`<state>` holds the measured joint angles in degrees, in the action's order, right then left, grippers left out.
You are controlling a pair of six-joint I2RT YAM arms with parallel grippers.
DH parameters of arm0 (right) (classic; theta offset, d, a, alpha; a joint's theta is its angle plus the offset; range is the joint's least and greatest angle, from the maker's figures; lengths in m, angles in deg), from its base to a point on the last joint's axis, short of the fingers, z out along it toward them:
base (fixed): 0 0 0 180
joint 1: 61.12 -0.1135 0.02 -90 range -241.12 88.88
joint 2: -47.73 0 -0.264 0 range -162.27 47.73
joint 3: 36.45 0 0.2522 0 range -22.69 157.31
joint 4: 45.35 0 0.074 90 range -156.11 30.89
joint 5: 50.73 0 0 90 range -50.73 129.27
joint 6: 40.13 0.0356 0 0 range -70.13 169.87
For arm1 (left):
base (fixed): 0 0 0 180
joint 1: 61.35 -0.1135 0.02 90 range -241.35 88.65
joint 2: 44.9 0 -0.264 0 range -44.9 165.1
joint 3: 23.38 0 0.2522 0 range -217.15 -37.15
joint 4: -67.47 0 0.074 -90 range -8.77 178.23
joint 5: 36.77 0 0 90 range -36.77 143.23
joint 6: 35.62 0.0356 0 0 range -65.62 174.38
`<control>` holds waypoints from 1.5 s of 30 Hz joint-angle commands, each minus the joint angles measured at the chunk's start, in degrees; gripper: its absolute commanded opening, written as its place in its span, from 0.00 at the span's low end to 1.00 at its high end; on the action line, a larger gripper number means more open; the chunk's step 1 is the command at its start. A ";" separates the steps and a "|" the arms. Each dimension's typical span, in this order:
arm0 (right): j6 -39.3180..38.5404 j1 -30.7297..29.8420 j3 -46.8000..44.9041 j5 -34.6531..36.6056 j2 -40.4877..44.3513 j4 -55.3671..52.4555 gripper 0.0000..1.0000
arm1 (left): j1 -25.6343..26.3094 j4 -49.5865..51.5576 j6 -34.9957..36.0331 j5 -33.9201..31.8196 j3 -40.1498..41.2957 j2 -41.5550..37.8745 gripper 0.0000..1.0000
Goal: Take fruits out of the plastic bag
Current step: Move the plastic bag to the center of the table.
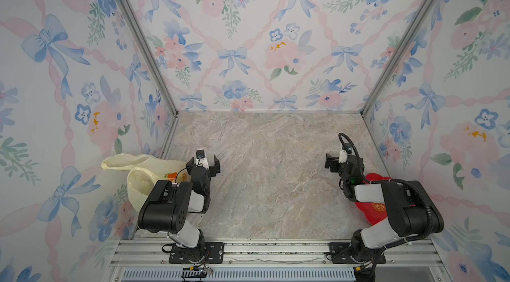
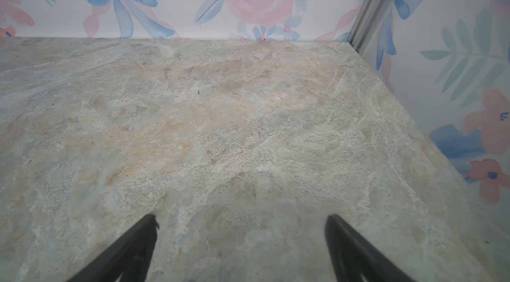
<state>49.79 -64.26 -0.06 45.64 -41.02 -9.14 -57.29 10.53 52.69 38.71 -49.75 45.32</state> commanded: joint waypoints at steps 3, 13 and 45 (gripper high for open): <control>-0.05 0.08 0.39 -0.13 0.33 0.64 0.97 | 0.16 -1.64 0.09 -0.68 -0.26 0.29 0.98; -0.02 0.06 0.39 -0.22 0.33 0.61 0.97 | 0.10 -1.64 0.02 -0.68 -0.23 0.31 0.98; -2.42 -7.31 1.75 1.71 27.36 -21.81 0.97 | 15.29 35.21 -7.45 -12.02 -9.90 -32.36 0.98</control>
<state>46.45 -70.72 -0.84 47.57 -18.59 -20.22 -42.45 27.58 54.90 30.16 -53.46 16.75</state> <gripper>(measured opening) 0.970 0.980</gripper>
